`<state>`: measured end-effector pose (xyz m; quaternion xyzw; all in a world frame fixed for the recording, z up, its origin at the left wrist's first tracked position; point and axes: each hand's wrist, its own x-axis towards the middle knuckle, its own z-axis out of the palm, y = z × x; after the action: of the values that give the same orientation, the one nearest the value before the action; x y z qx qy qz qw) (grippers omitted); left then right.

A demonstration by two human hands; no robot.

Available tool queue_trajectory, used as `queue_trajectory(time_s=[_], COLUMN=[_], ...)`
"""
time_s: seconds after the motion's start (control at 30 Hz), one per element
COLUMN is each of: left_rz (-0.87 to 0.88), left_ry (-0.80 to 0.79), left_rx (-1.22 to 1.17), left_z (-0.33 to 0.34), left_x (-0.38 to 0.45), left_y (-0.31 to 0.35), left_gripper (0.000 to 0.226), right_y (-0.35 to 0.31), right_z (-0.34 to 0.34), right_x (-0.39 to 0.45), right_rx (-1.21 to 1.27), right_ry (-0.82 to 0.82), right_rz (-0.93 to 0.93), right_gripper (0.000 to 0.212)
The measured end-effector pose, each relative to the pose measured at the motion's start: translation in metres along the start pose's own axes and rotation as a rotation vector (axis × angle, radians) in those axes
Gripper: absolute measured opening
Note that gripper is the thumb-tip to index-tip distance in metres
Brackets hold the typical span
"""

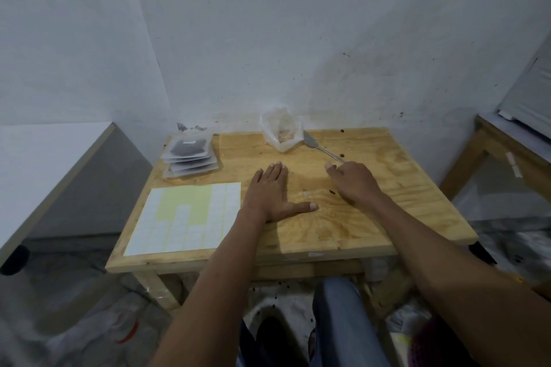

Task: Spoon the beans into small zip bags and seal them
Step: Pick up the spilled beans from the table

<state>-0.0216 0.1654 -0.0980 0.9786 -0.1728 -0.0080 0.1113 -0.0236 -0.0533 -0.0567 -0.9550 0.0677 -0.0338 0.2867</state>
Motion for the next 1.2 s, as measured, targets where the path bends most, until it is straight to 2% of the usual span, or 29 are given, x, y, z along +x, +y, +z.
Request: queue_trajectory(time_s=[0.1, 0.17, 0.33, 0.43, 0.47, 0.53, 0.63, 0.7, 0.77, 0.83, 0.93, 1.0, 1.07, 1.13, 1.2], left_rz=[0.004, 0.003, -0.002, -0.007, -0.005, -0.005, -0.004, 0.001, 0.003, 0.004, -0.003, -0.007, -0.012, -0.013, -0.015], left_ry=[0.000, -0.003, -0.008, -0.006, -0.002, 0.006, 0.007, 0.004, 0.003, 0.006, 0.008, 0.006, 0.012, 0.016, 0.017], left_rx=[0.005, 0.007, 0.007, 0.000, 0.000, -0.002, -0.007, -0.005, -0.006, -0.009, -0.012, -0.015, -0.018, -0.020, -0.020], left_z=[0.000, -0.001, 0.000, 0.000, 0.000, 0.000, -0.001, -0.002, -0.002, -0.002, -0.001, -0.001, -0.001, -0.001, -0.002], left_x=[0.000, 0.000, 0.000, 0.000, -0.001, -0.002, -0.003, -0.003, -0.002, -0.002, -0.001, 0.000, 0.000, 0.000, -0.001], left_y=[0.001, 0.001, 0.001, 0.001, 0.001, 0.001, 0.001, 0.001, 0.001, 0.001, 0.000, 0.000, 0.000, 0.001, 0.001], left_gripper=[0.138, 0.138, 0.138, 0.139, 0.139, 0.139, 0.139, 0.139, 0.138, 0.137, 0.137, 0.137, 0.138, 0.138, 0.137], right_y=[0.005, 0.004, -0.003, -0.004, -0.004, -0.009, -0.020, -0.021, -0.020, -0.016, -0.012, -0.009, -0.008, -0.005, -0.002], right_z=[0.002, 0.005, 0.008, 0.011, 0.012, 0.014, 0.009, 0.002, -0.004, -0.007, -0.007, -0.005, -0.002, 0.003, 0.011], right_x=[-0.008, -0.012, -0.015, -0.011, -0.009, -0.008, -0.002, 0.002, 0.008, 0.014, 0.022, 0.025, 0.025, 0.026, 0.028], right_rx=[-0.406, -0.553, -0.698, -0.636, -0.539, -0.193, 0.728, 1.220, 1.482, 1.578, 1.493, 1.299, 0.904, 0.386, 0.024], right_ry=[-0.074, -0.094, -0.087, -0.088, -0.082, -0.055, -0.023, -0.107, -0.175, -0.173, -0.142, -0.108, -0.032, 0.097, 0.171], right_rz=[-0.105, -0.183, -0.296, -0.287, -0.250, -0.119, 0.297, 0.448, 0.471, 0.480, 0.485, 0.481, 0.416, 0.221, 0.003], right_gripper=[0.070, 0.068, 0.051, 0.047, 0.046, 0.046, 0.034, 0.030, 0.029, 0.028, 0.025, 0.024, 0.023, 0.042, 0.053])
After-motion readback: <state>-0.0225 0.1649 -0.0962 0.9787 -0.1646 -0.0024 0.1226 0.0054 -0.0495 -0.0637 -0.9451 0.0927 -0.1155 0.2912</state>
